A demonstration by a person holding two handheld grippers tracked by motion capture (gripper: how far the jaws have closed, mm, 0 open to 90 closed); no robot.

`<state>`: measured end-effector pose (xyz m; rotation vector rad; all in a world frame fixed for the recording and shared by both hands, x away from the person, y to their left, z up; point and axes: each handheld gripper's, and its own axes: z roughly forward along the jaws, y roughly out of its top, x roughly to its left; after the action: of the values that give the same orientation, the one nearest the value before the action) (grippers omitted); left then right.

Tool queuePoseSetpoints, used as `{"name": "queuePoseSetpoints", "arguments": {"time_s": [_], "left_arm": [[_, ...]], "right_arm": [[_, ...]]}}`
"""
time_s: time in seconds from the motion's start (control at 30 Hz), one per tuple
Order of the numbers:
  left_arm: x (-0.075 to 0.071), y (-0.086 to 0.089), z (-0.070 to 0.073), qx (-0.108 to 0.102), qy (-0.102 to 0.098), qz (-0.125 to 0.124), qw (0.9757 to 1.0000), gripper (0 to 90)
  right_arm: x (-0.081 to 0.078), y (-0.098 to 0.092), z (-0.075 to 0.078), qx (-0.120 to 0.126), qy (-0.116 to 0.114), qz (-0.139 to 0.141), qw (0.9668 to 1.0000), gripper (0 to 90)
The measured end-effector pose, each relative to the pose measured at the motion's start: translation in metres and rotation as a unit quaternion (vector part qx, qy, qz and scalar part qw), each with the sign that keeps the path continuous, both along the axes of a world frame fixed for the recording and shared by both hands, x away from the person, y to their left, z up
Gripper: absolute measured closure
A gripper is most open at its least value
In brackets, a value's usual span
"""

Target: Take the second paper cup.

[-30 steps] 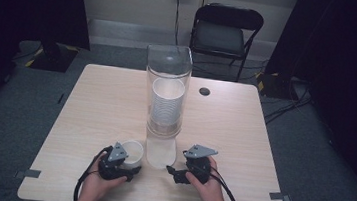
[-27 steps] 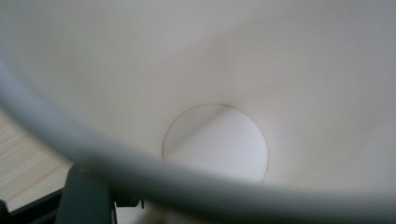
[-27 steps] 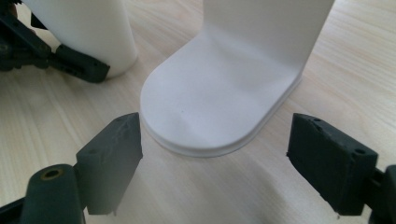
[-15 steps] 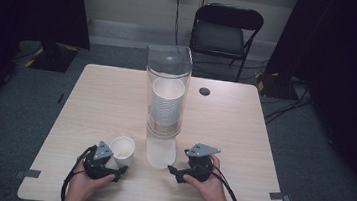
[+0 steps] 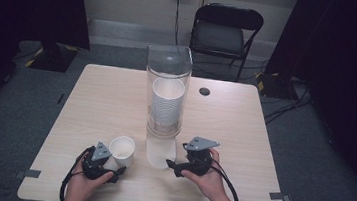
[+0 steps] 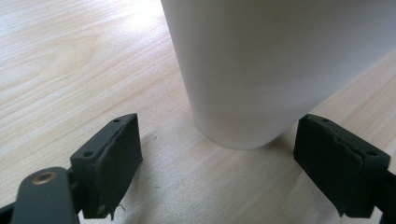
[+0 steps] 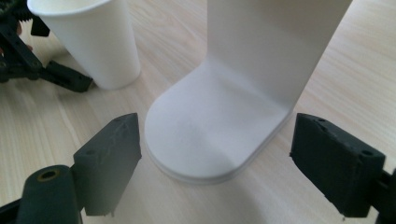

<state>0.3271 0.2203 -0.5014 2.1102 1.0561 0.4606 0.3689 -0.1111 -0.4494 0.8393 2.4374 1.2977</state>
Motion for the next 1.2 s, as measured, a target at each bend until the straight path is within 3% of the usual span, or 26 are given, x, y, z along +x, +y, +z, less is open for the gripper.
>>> {"name": "queuePoseSetpoints", "arguments": {"time_s": [0.3, 0.57, 0.67, 0.83, 1.0, 1.2], "left_arm": [[0.000, 0.000, 0.000, -0.003, 0.001, 0.002, 1.0000, 14.7], [0.000, 0.000, 0.000, -0.001, -0.001, 0.001, 1.0000, 14.7], [0.000, -0.001, 0.000, -0.005, 0.001, 0.003, 1.0000, 14.6], [0.000, -0.001, 0.000, -0.004, 0.001, 0.003, 1.0000, 14.6], [0.000, -0.001, 0.000, -0.005, 0.001, 0.003, 1.0000, 14.7], [0.000, -0.001, 0.000, -0.004, 0.000, 0.003, 1.0000, 14.6]], "right_arm": [[0.008, 0.008, 0.014, 0.021, -0.005, -0.003, 0.9998, 14.8], [0.014, 0.017, 0.028, 0.055, -0.025, -0.007, 0.9981, 19.0], [0.016, 0.023, 0.032, 0.057, -0.031, -0.004, 0.9978, 18.9], [0.021, 0.032, 0.035, 0.073, -0.038, -0.008, 0.9966, 20.7], [0.024, 0.039, 0.034, 0.104, -0.040, -0.014, 0.9937, 25.1], [0.026, 0.044, 0.034, 0.107, -0.056, -0.024, 0.9924, 32.6]]}}
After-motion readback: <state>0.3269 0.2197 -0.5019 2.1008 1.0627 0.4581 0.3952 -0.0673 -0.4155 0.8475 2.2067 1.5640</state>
